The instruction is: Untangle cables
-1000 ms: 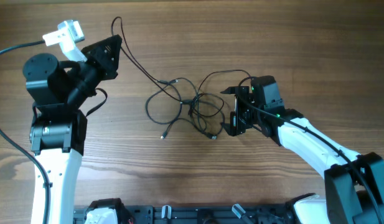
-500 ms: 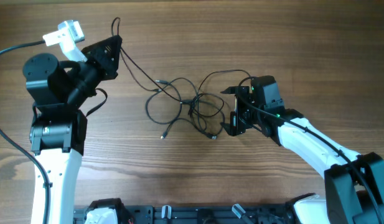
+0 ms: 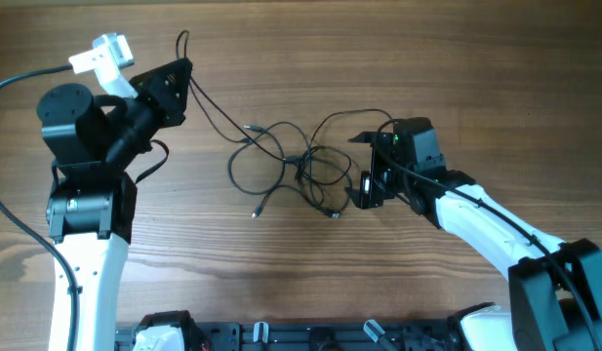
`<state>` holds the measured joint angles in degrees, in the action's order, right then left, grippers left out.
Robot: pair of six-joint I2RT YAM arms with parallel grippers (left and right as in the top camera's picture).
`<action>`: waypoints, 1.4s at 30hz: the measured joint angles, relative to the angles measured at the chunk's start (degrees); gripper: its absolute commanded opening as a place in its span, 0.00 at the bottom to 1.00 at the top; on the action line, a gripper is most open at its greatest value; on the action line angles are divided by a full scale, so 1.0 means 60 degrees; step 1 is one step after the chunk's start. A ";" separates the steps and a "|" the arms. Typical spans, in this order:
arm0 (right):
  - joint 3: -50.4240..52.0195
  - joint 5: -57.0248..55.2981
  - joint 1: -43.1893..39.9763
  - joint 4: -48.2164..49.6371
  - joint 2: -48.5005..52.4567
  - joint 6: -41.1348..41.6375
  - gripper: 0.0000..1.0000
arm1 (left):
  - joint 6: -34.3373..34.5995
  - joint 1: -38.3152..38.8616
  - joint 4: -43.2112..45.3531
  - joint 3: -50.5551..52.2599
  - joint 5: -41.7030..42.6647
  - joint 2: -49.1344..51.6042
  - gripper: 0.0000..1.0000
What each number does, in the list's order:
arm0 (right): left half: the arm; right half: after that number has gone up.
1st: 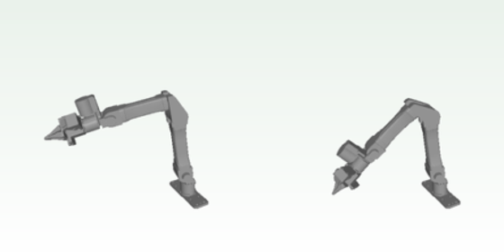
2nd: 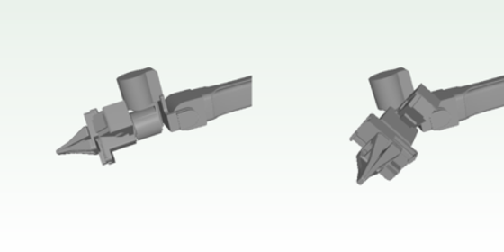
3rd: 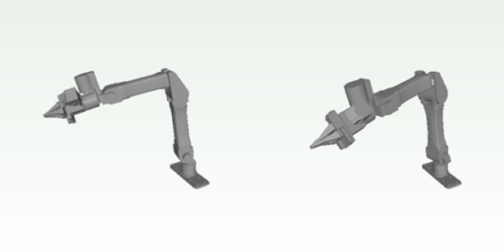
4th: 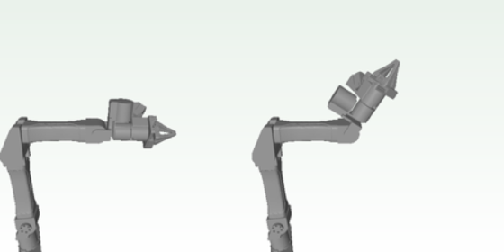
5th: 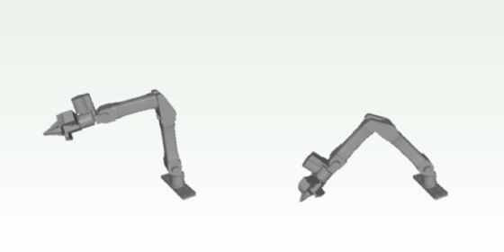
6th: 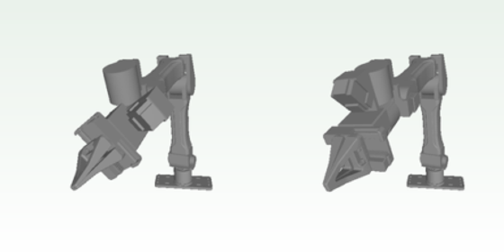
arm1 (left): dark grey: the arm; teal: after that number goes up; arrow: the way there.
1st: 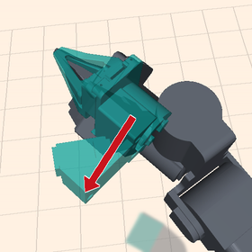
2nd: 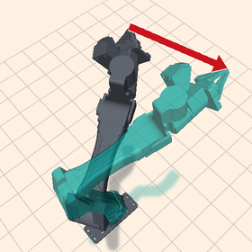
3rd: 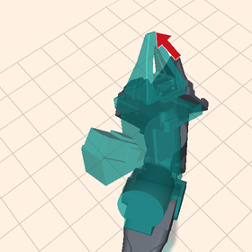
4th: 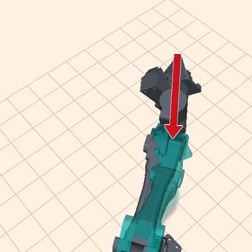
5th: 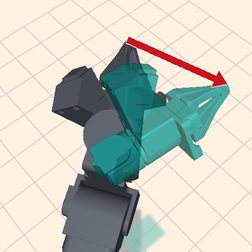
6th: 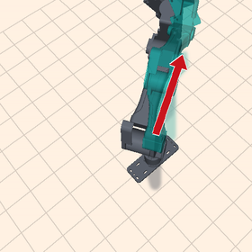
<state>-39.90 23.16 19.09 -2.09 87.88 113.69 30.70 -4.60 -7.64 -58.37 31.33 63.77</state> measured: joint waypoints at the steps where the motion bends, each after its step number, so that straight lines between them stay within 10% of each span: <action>1: 0.0000 -0.0175 0.0000 -0.0007 0.0000 0.0171 1.00 | 0.0004 0.0000 -0.0011 0.0000 0.0004 0.0000 0.04; 42: -0.0026 -0.1191 0.1730 0.1177 0.1446 0.0379 1.00 | 0.1089 0.1082 0.0488 0.0000 0.0408 0.0000 0.04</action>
<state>-40.05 16.01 29.47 4.97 96.55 115.96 37.23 1.89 -4.71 -58.37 33.78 63.77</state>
